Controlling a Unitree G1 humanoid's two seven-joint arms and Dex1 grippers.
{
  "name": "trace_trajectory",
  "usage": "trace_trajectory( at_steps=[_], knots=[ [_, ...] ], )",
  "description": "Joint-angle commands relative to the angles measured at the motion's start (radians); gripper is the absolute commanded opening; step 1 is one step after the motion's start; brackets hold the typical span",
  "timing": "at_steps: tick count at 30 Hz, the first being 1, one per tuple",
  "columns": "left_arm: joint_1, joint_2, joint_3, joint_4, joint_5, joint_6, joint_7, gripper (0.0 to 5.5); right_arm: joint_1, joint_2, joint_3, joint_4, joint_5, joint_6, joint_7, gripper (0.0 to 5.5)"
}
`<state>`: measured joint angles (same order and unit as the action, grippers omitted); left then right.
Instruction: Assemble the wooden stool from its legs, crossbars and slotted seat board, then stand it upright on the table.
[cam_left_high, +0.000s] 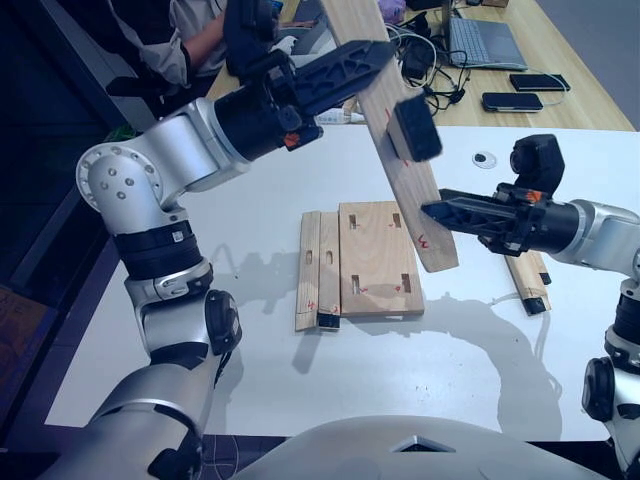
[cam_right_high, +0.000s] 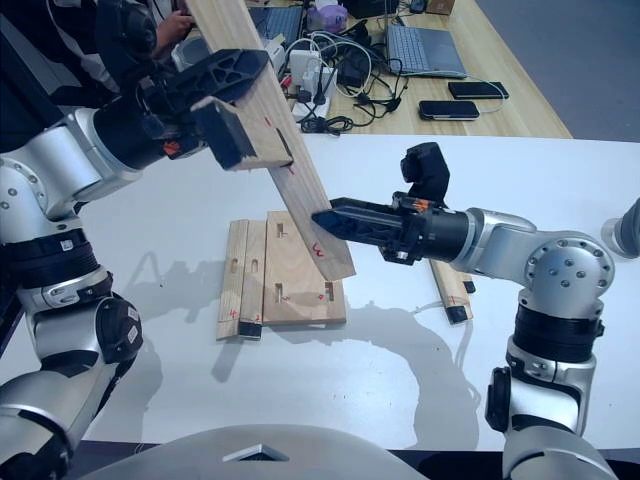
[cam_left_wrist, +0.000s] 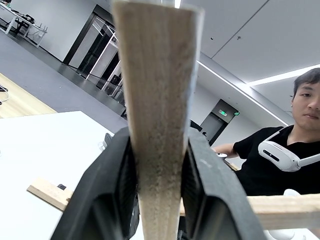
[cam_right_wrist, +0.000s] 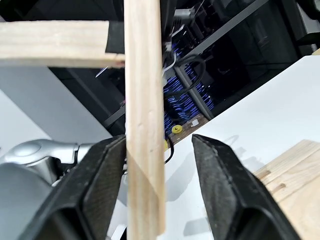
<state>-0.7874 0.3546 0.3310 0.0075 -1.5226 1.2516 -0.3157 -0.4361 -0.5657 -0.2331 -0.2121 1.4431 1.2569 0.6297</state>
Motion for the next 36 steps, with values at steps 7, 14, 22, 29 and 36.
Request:
trace_trajectory(
  at_steps=[7, 14, 22, 29, 36],
  knots=[
    [0.104, -0.002, -0.036, -0.087, 0.324, -0.250, 0.207, 1.03, 0.084, -0.094, 0.071, 0.021, -0.276, -0.123, -0.006, 2.58],
    [0.257, -0.043, -0.137, -0.317, 0.682, -0.272, 0.578, 1.03, 0.148, -0.281, 0.540, -0.087, -0.892, -0.512, 0.225, 2.58],
    [0.243, -0.041, -0.222, -0.468, 0.791, -0.232, 0.565, 1.03, 0.088, -0.277, 0.708, 0.045, -1.227, -0.849, 0.400, 2.58],
    [0.233, -0.067, -0.161, -0.520, 0.818, -0.187, 0.601, 1.03, 0.087, -0.255, 0.741, 0.084, -1.319, -0.957, 0.520, 2.58],
    [0.190, -0.065, -0.159, -0.494, 0.867, -0.191, 0.565, 1.03, 0.067, -0.239, 0.763, 0.106, -1.382, -1.047, 0.612, 2.58]
  ],
)
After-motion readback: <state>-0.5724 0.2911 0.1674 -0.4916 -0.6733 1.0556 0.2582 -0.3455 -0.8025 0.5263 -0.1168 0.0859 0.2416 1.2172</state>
